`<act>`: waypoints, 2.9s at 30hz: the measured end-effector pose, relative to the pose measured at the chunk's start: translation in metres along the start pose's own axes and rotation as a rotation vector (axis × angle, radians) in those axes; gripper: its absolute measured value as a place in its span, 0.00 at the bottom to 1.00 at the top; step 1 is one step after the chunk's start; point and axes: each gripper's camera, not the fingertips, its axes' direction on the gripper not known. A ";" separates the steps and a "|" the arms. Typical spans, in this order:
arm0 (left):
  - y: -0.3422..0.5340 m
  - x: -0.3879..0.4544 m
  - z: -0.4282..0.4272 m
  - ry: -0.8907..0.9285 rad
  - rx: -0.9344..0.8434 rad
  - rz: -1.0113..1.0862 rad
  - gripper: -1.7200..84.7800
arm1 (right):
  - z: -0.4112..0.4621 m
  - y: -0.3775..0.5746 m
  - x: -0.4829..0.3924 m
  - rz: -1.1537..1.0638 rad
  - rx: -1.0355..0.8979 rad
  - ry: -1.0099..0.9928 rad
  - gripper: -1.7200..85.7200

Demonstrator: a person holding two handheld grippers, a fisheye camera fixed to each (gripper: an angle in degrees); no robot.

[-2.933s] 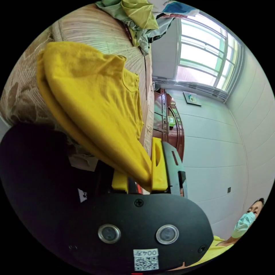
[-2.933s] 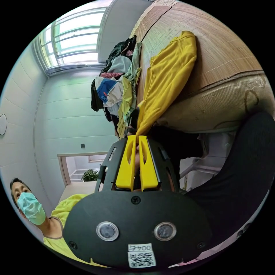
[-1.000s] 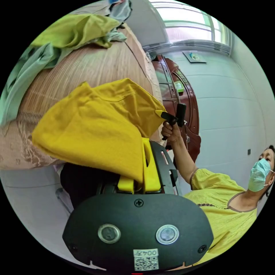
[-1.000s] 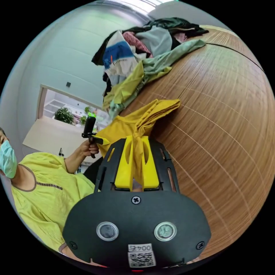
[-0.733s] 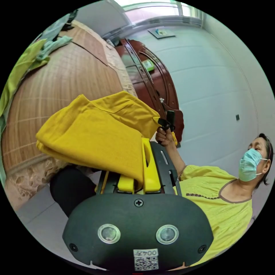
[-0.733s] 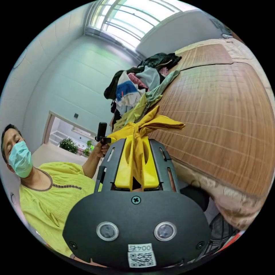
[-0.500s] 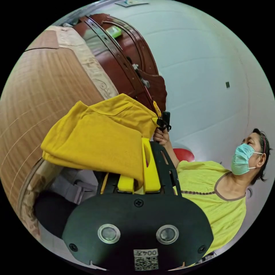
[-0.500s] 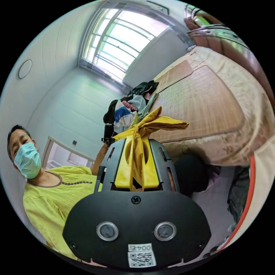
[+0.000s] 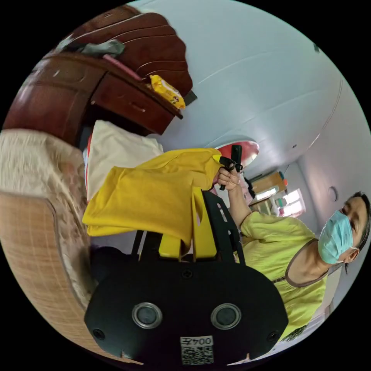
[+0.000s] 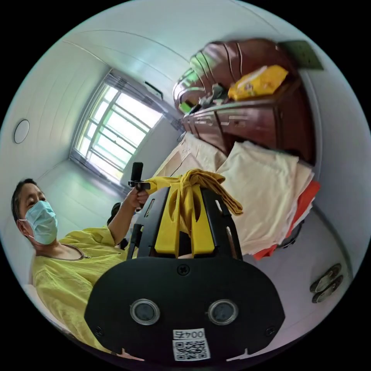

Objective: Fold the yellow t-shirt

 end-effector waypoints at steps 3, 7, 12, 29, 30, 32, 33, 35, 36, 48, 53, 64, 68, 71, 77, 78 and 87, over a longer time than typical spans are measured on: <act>-0.048 -0.029 0.031 -0.042 -0.102 0.062 0.08 | -0.033 -0.007 -0.021 0.043 0.097 0.075 0.08; -0.084 -0.165 0.133 -0.078 -0.348 -0.042 0.09 | -0.011 0.024 0.014 0.297 0.119 0.143 0.08; -0.044 -0.350 0.260 -0.216 -0.494 -0.182 0.09 | 0.047 0.079 0.070 0.525 0.141 0.155 0.08; 0.111 -0.558 0.264 0.025 -0.117 -0.293 0.10 | 0.023 0.078 -0.145 0.111 0.159 0.438 0.13; 0.116 -0.564 0.262 0.040 -0.100 -0.297 0.10 | 0.040 0.064 -0.165 0.036 0.131 0.406 0.13; 0.135 -0.588 0.261 0.101 -0.051 -0.315 0.10 | 0.075 0.037 -0.189 -0.060 0.065 0.376 0.13; 0.140 -0.593 0.262 0.111 -0.047 -0.318 0.10 | 0.103 0.017 -0.202 -0.115 0.012 0.383 0.13; 0.160 -0.612 0.263 0.109 -0.018 -0.315 0.10 | 0.148 -0.014 -0.217 -0.191 -0.056 0.436 0.13; 0.165 -0.616 0.263 0.110 -0.009 -0.314 0.10 | 0.179 -0.033 -0.222 -0.215 -0.112 0.466 0.13; 0.227 -0.689 0.280 0.104 -0.012 -0.285 0.09 | 0.375 -0.085 -0.243 -0.298 -0.531 0.595 0.15; 0.258 -0.710 0.292 0.056 -0.060 -0.264 0.07 | 0.395 -0.063 -0.247 -0.263 -0.525 0.579 0.16; 0.314 -0.705 0.297 -0.114 -0.075 -0.116 0.05 | 0.415 -0.007 -0.282 -0.323 -0.455 0.580 0.15; 0.333 -0.670 0.297 -0.331 -0.064 0.031 0.06 | 0.409 0.035 -0.327 -0.521 -0.336 0.688 0.08; 0.353 -0.635 0.296 -0.531 -0.008 0.169 0.06 | 0.408 0.096 -0.373 -0.737 -0.148 0.901 0.07; 0.386 -0.584 0.325 -0.996 -0.033 0.456 0.05 | 0.446 0.192 -0.395 -1.010 0.063 1.277 0.07; 0.388 -0.585 0.325 -1.013 -0.029 0.452 0.05 | 0.449 0.191 -0.391 -0.991 0.052 1.283 0.07; 0.384 -0.712 0.185 -0.224 0.231 -0.224 0.05 | 0.400 0.103 -0.351 -0.588 -0.054 1.107 0.10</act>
